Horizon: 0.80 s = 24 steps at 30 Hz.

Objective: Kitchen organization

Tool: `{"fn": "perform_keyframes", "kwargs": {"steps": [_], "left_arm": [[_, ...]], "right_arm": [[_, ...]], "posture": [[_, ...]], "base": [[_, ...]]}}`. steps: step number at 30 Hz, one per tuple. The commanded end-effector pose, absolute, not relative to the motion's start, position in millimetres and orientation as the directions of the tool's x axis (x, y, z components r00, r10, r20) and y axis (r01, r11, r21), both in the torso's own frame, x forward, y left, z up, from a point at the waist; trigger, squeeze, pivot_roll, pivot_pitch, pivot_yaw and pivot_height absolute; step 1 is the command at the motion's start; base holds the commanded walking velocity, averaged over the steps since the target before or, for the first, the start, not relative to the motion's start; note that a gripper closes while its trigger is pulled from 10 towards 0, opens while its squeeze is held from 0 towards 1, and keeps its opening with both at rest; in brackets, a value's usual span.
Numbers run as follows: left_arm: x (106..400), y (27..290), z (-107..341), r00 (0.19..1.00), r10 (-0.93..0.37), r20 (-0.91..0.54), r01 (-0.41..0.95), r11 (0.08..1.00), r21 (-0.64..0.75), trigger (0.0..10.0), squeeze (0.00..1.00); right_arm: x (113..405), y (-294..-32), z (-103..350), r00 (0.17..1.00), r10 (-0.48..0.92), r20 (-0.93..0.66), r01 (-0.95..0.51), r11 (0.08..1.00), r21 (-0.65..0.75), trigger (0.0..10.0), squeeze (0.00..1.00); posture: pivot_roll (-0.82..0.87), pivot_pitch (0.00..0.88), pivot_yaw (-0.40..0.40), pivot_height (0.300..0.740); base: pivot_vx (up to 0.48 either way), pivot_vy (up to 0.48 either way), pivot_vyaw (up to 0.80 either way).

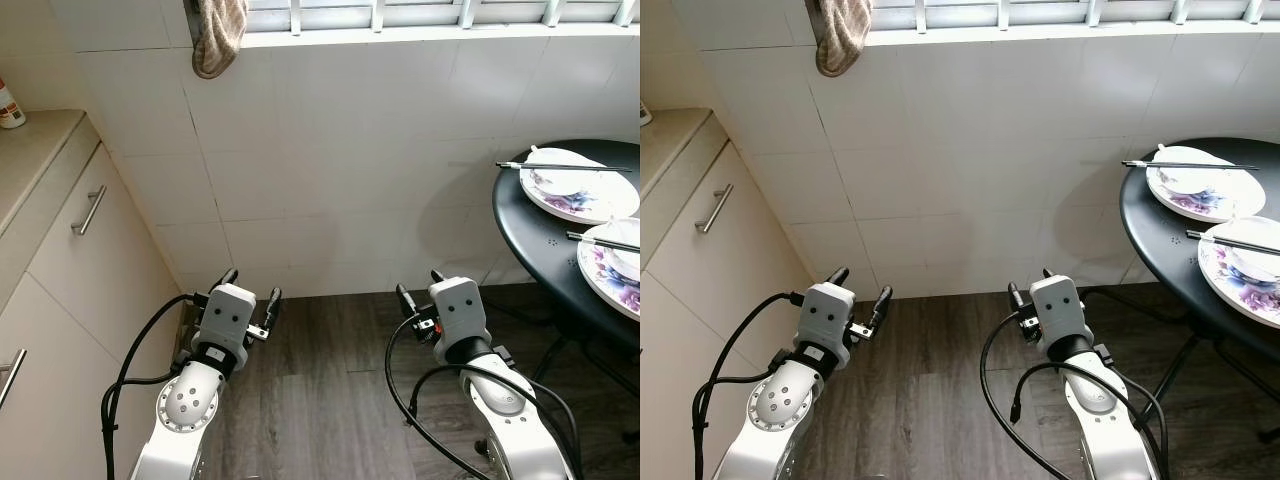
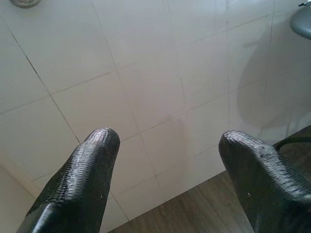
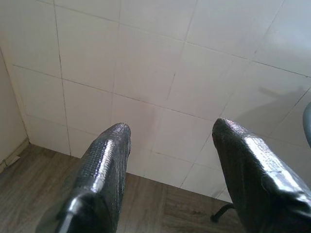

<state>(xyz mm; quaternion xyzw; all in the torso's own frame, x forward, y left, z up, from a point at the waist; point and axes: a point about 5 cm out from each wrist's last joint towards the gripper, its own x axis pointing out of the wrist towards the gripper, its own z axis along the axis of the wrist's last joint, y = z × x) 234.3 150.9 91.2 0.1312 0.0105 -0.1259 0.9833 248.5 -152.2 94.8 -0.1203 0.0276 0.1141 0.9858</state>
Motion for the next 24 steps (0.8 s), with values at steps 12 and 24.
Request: {"fn": "perform_keyframes", "kwargs": {"steps": [12,24], "left_arm": [[263,135,93,0.964,-0.242,-0.114,0.255,0.959,0.121,10.0,0.0],[261,132,98,0.954,-0.277,-0.112,0.293,0.941,0.171,10.0,0.0]], "right_arm": [[249,-152,91,0.954,0.237,-0.185,-0.263,0.955,-0.134,10.0,0.0],[249,-146,107,0.955,0.28,-0.101,-0.297,0.879,-0.372,10.0,0.0]], "posture": [[-0.04,0.012,-0.031,0.74],[-0.03,0.013,-0.022,0.74]], "base": [[0.0,0.0,0.0],[0.0,0.0,0.0]]}}
